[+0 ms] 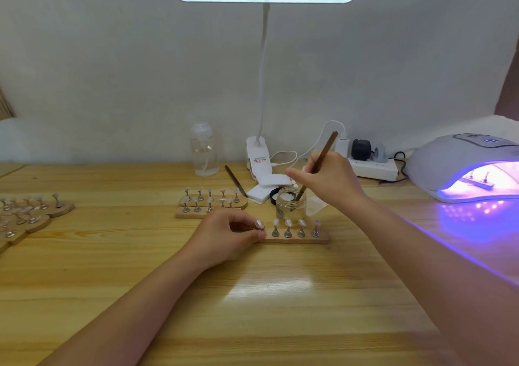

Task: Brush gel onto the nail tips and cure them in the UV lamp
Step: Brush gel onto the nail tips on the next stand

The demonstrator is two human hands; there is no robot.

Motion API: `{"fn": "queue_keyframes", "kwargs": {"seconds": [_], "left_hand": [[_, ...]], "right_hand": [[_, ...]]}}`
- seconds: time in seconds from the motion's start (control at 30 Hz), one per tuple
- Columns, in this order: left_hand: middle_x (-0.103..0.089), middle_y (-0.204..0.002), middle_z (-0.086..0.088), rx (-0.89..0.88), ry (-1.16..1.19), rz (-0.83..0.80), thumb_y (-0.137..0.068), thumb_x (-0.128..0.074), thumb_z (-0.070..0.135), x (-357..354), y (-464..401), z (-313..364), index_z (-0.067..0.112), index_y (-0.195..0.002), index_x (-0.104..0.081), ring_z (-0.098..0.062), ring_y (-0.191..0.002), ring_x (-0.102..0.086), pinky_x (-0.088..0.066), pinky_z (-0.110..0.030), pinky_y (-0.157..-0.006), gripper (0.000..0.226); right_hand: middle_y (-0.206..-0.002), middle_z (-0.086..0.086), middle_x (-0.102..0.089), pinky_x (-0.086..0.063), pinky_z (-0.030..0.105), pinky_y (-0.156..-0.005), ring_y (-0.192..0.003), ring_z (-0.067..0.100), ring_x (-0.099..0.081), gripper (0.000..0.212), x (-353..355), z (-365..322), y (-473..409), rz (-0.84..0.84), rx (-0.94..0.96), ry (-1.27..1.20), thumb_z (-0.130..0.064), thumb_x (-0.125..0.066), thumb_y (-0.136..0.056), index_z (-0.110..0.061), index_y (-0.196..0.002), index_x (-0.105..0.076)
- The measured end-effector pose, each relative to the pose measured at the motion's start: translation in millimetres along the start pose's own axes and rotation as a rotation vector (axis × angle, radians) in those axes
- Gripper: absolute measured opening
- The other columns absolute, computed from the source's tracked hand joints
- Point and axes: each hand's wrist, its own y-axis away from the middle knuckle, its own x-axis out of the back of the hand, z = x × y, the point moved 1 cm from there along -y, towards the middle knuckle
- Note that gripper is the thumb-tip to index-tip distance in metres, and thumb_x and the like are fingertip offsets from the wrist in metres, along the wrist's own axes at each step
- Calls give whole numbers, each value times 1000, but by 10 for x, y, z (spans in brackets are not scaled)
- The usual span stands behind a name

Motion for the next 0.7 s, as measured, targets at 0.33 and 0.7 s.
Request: {"fn": "queue_keyframes", "kwargs": {"seconds": [0.33,0.7], "left_hand": [[-70,-69,15,-27,70,26,-70,-76,11,-1,26,-12,31,-59,-70,2,-75,-64,-46,-5,-69,24],[-68,-70,13,-107,45,70,-69,-76,7,-19,59,2,29,-59,-69,2,-75,-63,-47,-9,-74,25]], "right_hand": [[-39,-11,-50,-35,18,-45,-37,-1,-50,38,174,130,-54,250,-260,-202,-38,-70,-77,-17,-54,-48],[-44,-5,-54,-34,22,-50,-43,1,-51,38,293,164,3,327,-238,-144,-40,-63,-83,-14,-58,-53]]}}
